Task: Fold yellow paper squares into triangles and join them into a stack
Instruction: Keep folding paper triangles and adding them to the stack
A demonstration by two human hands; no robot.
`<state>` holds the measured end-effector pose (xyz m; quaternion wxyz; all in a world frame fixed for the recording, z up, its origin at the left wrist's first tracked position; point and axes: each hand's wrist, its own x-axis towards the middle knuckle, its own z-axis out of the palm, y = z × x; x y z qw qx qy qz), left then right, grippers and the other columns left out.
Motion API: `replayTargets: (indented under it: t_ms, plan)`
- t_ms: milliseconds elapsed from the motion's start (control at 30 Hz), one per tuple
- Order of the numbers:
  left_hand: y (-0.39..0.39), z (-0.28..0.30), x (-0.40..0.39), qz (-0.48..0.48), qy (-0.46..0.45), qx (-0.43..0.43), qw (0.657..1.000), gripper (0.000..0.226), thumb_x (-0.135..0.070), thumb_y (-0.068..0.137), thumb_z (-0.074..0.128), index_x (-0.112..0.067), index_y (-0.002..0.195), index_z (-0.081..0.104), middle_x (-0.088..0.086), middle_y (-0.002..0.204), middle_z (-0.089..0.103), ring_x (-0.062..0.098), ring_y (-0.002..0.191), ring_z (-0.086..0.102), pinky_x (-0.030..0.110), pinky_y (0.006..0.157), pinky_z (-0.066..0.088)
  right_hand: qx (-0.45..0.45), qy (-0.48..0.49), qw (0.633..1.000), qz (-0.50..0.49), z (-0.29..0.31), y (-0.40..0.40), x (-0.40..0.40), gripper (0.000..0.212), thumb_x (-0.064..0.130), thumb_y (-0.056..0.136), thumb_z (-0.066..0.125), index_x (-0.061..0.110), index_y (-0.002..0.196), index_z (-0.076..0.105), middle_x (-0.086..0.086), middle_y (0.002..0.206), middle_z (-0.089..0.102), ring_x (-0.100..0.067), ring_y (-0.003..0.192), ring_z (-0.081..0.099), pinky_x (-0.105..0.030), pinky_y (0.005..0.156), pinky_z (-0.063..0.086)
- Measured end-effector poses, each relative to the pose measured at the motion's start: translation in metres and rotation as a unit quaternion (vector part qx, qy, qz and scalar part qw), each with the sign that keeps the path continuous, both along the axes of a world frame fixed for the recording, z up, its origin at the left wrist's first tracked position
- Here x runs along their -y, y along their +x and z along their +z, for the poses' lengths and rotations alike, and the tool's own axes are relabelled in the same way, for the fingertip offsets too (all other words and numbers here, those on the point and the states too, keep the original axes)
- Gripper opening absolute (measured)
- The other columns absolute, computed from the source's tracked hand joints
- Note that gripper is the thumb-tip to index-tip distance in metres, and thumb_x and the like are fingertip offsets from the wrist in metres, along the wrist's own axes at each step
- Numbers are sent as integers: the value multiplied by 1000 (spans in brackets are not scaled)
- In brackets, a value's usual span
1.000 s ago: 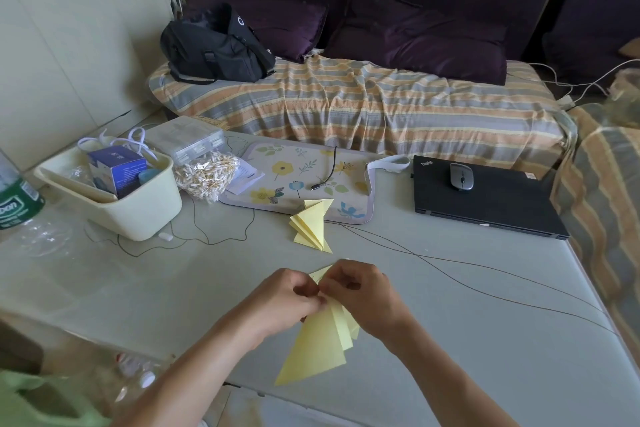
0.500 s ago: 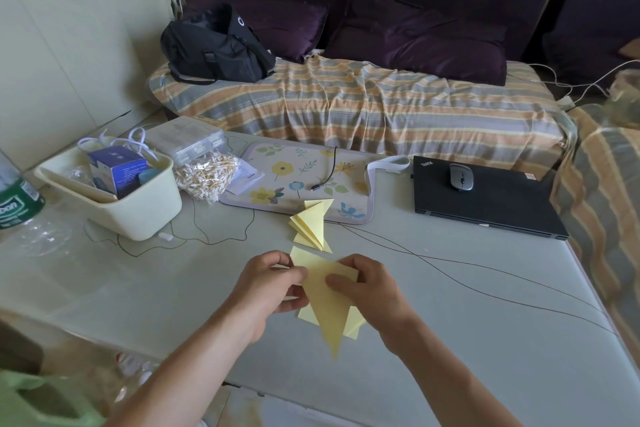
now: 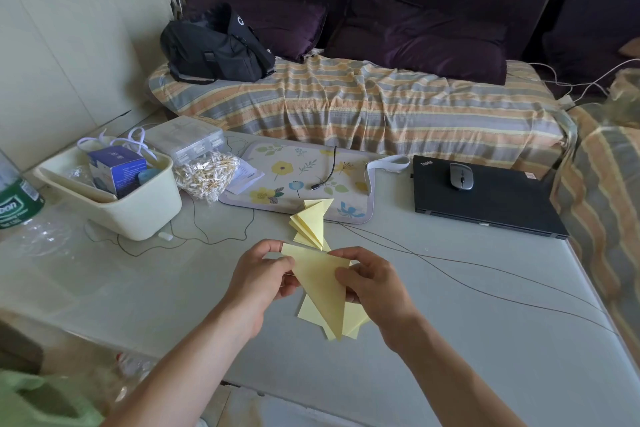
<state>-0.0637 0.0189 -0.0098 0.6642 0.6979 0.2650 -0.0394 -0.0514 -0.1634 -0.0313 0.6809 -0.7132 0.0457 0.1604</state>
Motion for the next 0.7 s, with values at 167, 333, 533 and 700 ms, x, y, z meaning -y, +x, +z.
replayTargets:
  t_ms: [167, 333, 533, 700]
  plan:
    - [1, 1, 2, -2, 4, -5, 1000, 14, -4, 95, 59, -11, 104, 67, 11, 78, 74, 19, 60, 67, 27, 57, 55, -3, 42, 999, 7, 8, -3, -1, 39, -3, 96, 51, 24, 100, 80, -7, 86, 67, -18, 78, 63, -36, 82, 59]
    - [2, 2, 2, -1, -16, -17, 1000, 8, -5, 94, 60, -8, 92, 66, 8, 72, 73, 19, 59, 68, 28, 58, 55, 1, 58, 998, 2, 13, -6, -1, 37, 0, 98, 52, 21, 97, 82, -8, 94, 73, -12, 76, 65, -23, 72, 57]
    - [1, 6, 1, -6, -9, 3, 1000, 13, 0, 92, 63, -10, 96, 69, 11, 76, 71, 18, 61, 66, 27, 56, 56, -19, 71, 997, -17, 15, -5, 0, 38, 3, 96, 51, 24, 95, 83, -8, 96, 73, -19, 83, 63, -26, 74, 56]
    - [1, 7, 2, -1, -28, 0, 1000, 21, 4, 92, 57, -10, 94, 73, 6, 69, 68, 16, 58, 61, 27, 60, 53, -9, 59, 998, -12, 16, -7, -2, 40, 2, 96, 50, 25, 94, 83, -12, 99, 74, -20, 84, 62, -28, 76, 55]
